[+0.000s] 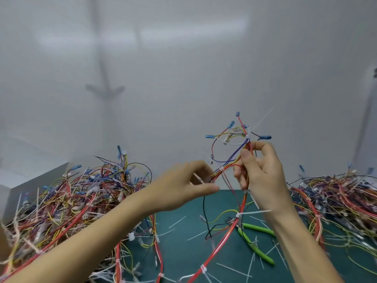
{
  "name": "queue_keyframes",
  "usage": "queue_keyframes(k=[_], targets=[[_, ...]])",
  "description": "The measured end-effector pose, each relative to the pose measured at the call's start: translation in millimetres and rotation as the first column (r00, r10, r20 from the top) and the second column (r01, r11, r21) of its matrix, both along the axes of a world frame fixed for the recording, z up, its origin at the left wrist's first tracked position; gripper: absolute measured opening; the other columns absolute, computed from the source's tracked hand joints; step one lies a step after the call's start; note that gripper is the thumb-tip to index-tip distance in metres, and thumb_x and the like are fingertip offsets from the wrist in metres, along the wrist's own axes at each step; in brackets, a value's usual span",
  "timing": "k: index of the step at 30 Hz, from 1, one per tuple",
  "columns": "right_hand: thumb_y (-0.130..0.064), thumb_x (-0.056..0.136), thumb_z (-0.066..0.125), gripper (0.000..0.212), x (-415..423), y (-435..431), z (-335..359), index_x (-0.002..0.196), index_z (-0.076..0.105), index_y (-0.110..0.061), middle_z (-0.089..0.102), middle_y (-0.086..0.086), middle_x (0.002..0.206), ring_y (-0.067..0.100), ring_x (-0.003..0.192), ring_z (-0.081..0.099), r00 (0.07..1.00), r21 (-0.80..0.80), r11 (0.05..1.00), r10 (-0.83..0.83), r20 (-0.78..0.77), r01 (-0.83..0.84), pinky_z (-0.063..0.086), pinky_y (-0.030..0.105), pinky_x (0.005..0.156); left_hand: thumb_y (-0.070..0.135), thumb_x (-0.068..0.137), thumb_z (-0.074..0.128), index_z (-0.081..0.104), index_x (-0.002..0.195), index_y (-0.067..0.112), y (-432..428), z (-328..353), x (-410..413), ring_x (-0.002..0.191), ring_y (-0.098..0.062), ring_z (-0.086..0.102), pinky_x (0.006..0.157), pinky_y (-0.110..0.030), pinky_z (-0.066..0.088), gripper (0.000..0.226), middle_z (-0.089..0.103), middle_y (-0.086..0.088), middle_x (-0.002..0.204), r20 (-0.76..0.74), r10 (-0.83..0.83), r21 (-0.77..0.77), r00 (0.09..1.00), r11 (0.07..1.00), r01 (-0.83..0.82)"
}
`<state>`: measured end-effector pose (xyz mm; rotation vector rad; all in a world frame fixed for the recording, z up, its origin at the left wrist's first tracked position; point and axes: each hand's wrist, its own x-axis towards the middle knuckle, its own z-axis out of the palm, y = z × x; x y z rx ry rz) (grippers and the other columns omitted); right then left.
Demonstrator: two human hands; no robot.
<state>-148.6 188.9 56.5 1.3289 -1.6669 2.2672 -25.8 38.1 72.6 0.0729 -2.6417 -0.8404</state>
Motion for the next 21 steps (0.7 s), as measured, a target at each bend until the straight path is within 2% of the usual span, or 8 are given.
queue_keyframes(k=[2, 4, 7, 9, 14, 17, 19, 21], targets=[[-0.023, 0.104, 0.049, 0.005, -4.0, 5.0, 3.2, 0.099, 0.049, -0.024, 0.061, -0.001, 0.058, 0.007, 0.043, 0.045, 1.0, -0.043, 0.999, -0.027, 0.007, 0.027, 0.037, 0.017, 0.042, 0.056, 0.082, 0.07, 0.051, 0.126, 0.031, -11.1, -11.7, 3.9, 0.097, 0.001, 0.065, 0.084, -0.019, 0.053, 0.055, 0.061, 0.015, 0.12, 0.167, 0.021, 0.003, 0.986, 1.0, -0.022], [-0.021, 0.103, 0.051, 0.007, -8.8, 10.0, 6.1, 0.099, 0.05, -0.027, 0.06, -0.002, 0.057, 0.002, 0.046, 0.048, 0.999, -0.08, 0.996, -0.045, 0.014, 0.046, 0.038, 0.013, 0.044, 0.063, 0.079, 0.068, 0.045, 0.135, 0.031, -24.0, -29.7, 8.5, 0.108, -0.003, 0.061, 0.093, -0.025, 0.051, 0.069, 0.055, 0.012, 0.132, 0.419, 0.087, -0.149, 0.904, 0.989, -0.026], [-0.022, 0.103, 0.052, 0.009, -14.9, 15.6, 7.7, 0.103, 0.052, -0.03, 0.061, -0.005, 0.057, 0.001, 0.049, 0.049, 0.994, -0.09, 0.991, -0.105, -0.02, 0.103, 0.04, 0.011, 0.047, 0.063, 0.08, 0.066, 0.049, 0.136, 0.02, -44.5, -62.0, 16.6, 0.12, -0.023, 0.055, 0.102, -0.04, 0.046, 0.072, 0.055, -0.004, 0.136, 0.686, 0.36, -0.477, 0.633, 0.879, 0.017], [-0.02, 0.103, 0.052, 0.007, -18.3, 17.4, 6.9, 0.109, 0.053, -0.025, 0.06, -0.008, 0.057, -0.001, 0.044, 0.047, 0.989, -0.088, 0.987, -0.138, -0.044, 0.134, 0.036, 0.007, 0.043, 0.056, 0.078, 0.072, 0.056, 0.13, 0.013, -56.4, -76.6, 22.3, 0.119, -0.029, 0.055, 0.1, -0.043, 0.048, 0.069, 0.055, -0.009, 0.132, 0.709, 0.492, -0.597, 0.506, 0.8, 0.058], [-0.02, 0.101, 0.056, 0.019, -25.5, 20.4, 5.6, 0.118, 0.052, -0.025, 0.065, -0.008, 0.065, -0.004, 0.047, 0.051, 0.97, -0.023, 0.979, -0.203, -0.13, 0.202, 0.038, 0.005, 0.052, 0.038, 0.072, 0.084, 0.062, 0.125, 0.018, -69.1, -74.0, 23.6, 0.117, -0.029, 0.06, 0.091, -0.042, 0.051, 0.062, 0.062, -0.006, 0.128, 0.662, 0.634, -0.728, 0.4, 0.67, 0.144], [-0.017, 0.1, 0.055, 0.033, -24.7, 18.7, 4.5, 0.124, 0.046, -0.039, 0.072, -0.005, 0.078, -0.005, 0.071, 0.065, 0.973, 0.069, 0.983, -0.156, -0.167, 0.17, 0.041, 0.0, 0.066, 0.041, 0.079, 0.076, 0.067, 0.119, 0.02, -61.6, -66.8, 12.9, 0.11, -0.025, 0.064, 0.091, -0.04, 0.054, 0.046, 0.068, -0.003, 0.121, 0.642, 0.621, -0.712, 0.449, 0.701, 0.047], [-0.016, 0.102, 0.052, 0.039, -21.8, 14.6, 3.5, 0.124, 0.045, -0.046, 0.074, -0.007, 0.084, -0.006, 0.087, 0.066, 0.969, 0.154, 0.974, -0.13, -0.209, 0.164, 0.039, -0.002, 0.072, 0.043, 0.087, 0.062, 0.066, 0.119, 0.024, -49.1, -59.8, 1.5, 0.109, -0.024, 0.064, 0.091, -0.038, 0.052, 0.037, 0.068, -0.001, 0.119, 0.489, 0.63, -0.732, 0.603, 0.672, -0.109], [-0.016, 0.103, 0.048, 0.041, -17.4, 9.0, 1.7, 0.122, 0.045, -0.052, 0.075, -0.008, 0.086, -0.009, 0.075, 0.064, 0.964, 0.216, 0.963, -0.108, -0.244, 0.163, 0.044, 0.007, 0.072, 0.044, 0.093, 0.051, 0.065, 0.112, 0.024, -32.0, -50.7, -12.3, 0.104, -0.024, 0.065, 0.089, -0.036, 0.052, 0.031, 0.07, 0.003, 0.113, 0.238, 0.587, -0.663, 0.774, 0.68, -0.312]])
